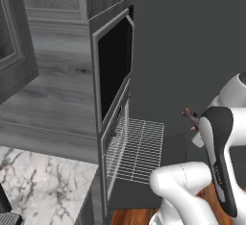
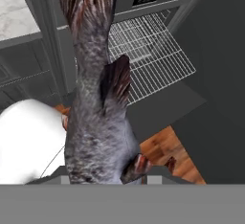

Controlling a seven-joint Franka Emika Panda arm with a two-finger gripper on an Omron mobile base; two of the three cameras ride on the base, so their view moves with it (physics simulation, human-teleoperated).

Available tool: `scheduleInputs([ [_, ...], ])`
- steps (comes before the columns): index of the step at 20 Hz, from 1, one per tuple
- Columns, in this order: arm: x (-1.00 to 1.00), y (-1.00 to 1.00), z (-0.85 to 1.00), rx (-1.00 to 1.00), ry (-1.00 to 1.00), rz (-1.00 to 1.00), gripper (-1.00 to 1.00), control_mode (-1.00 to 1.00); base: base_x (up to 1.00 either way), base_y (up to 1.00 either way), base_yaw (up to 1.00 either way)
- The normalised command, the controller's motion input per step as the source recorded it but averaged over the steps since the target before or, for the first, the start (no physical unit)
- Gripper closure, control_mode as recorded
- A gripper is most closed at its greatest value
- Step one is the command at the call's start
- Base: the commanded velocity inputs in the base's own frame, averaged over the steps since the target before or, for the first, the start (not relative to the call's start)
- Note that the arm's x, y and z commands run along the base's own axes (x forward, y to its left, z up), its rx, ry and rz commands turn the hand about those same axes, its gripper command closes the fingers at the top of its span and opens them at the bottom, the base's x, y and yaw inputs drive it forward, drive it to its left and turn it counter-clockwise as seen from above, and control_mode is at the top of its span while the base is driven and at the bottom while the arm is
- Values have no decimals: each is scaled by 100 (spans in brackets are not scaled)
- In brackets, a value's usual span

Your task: Place the fish on the top rack of the oven, and slide the tray back inside. Close the oven door.

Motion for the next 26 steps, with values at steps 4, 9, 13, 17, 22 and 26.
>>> scheduleInputs([
  [4, 36, 0, -61, 1, 0, 0, 100, -100, 0, 0, 0],
  [9, 44, 0, -44, 4, 1, 0, 100, -100, 0, 0, 0],
  [13, 52, 0, -40, 6, 3, 0, 100, -100, 0, 0, 0],
  [17, 54, 0, -49, 5, 2, 0, 100, -100, 0, 0, 0],
  [22, 54, 0, -47, 4, 0, 0, 100, -100, 0, 0, 0],
  [26, 54, 0, -37, 2, 0, 0, 100, -100, 0, 0, 0],
])
